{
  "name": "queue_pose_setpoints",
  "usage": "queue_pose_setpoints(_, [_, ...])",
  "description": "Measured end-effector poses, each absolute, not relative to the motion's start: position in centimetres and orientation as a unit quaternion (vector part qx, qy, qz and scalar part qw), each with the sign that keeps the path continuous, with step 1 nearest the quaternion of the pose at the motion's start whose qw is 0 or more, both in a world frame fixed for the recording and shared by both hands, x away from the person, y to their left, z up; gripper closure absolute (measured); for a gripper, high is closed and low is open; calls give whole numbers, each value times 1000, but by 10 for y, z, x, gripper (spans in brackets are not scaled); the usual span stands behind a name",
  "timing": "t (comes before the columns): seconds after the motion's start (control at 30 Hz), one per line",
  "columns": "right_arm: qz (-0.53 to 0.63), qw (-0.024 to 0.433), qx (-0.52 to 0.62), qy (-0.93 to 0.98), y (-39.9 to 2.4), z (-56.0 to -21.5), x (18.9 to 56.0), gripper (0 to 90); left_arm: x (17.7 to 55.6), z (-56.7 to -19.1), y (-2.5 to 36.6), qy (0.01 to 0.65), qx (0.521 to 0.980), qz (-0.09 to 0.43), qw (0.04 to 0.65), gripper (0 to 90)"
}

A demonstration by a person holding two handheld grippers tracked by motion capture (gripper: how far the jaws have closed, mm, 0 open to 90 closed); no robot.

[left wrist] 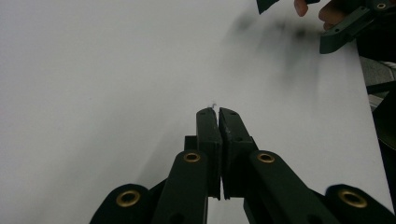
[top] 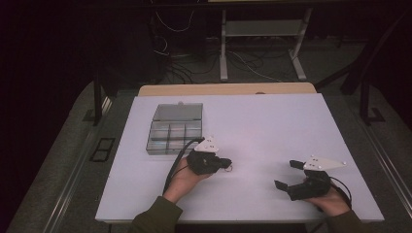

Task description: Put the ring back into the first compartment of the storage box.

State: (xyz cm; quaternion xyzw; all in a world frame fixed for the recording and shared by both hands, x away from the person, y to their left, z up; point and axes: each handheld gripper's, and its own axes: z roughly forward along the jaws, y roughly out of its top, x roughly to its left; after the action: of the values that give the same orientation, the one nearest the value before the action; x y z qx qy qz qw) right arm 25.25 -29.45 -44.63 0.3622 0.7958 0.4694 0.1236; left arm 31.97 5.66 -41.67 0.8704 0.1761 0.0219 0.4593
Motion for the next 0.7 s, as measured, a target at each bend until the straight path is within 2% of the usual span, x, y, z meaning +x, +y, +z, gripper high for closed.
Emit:
queue_pose_setpoints(0.43, [468, 123, 363, 796, -295, -446, 252, 23, 329, -402, 79, 189, 860, 37, 472, 876])
queue_pose_setpoints(0.7, [467, 122, 364, 797, -294, -447, 253, 23, 343, -391, 111, 222, 843, 61, 486, 875])
